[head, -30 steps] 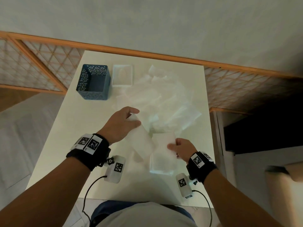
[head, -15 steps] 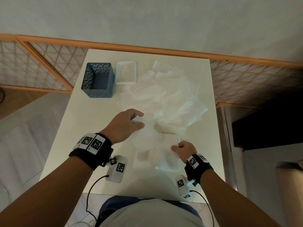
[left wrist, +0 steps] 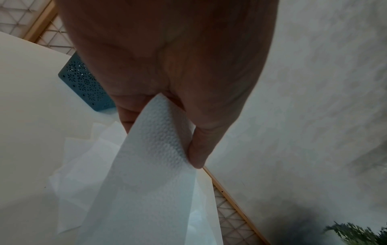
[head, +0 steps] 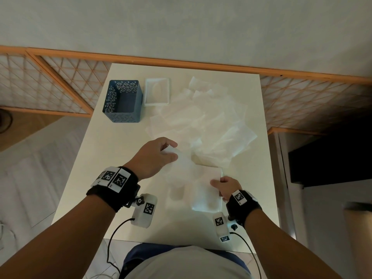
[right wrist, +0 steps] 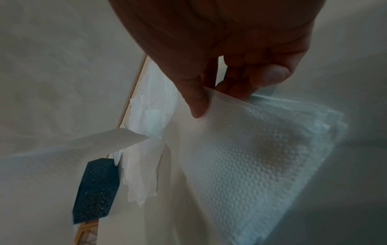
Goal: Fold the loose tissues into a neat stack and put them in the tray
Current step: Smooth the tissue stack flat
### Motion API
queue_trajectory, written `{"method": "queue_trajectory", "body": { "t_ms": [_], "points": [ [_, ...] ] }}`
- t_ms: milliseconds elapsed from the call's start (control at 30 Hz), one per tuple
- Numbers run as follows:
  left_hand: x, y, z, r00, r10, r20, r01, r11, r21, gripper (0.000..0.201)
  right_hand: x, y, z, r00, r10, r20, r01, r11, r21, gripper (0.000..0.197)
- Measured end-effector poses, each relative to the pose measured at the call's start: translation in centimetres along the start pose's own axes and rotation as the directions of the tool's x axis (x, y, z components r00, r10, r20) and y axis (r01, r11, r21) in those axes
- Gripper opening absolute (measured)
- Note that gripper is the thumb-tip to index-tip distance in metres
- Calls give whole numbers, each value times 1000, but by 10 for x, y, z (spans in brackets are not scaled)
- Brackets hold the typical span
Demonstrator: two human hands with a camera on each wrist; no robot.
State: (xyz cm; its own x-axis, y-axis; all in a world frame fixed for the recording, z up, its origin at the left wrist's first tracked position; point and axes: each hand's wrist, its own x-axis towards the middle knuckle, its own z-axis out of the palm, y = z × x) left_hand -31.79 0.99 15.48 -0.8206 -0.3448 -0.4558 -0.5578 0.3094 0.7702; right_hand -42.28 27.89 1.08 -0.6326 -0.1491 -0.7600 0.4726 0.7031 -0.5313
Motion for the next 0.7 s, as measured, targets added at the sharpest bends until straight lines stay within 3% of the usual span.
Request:
{"method": "queue_trajectory", "body": {
  "t_ms": [267,333,400,500,600,700],
  "points": [
    [-7,11,4,1000,1,30,-1,1000,2,39,-21,-17,-10,987,-120,-107,99,978,-181,38],
    [-11,15,7,998,8,64,-7,1000,-21,45,-32,-31,-15,962,-216,-168,181,963,-198,42],
    [-15,19,10,995,17,95,-15,1000,-27,50,-46,-50,-20,914,-356,-193,319,927,-199,32],
    [-18,26,12,989,32,141,-30,999,-17,57,-70,-81,-24,854,-514,-85,503,856,-117,22],
    [-19,32,12,982,61,177,-60,998,-11,67,-92,-103,-28,794,-597,114,602,798,-18,41],
    [-21,39,11,976,103,190,-110,993,28,79,-100,-116,-34,727,-649,225,676,733,-68,61]
  ]
}}
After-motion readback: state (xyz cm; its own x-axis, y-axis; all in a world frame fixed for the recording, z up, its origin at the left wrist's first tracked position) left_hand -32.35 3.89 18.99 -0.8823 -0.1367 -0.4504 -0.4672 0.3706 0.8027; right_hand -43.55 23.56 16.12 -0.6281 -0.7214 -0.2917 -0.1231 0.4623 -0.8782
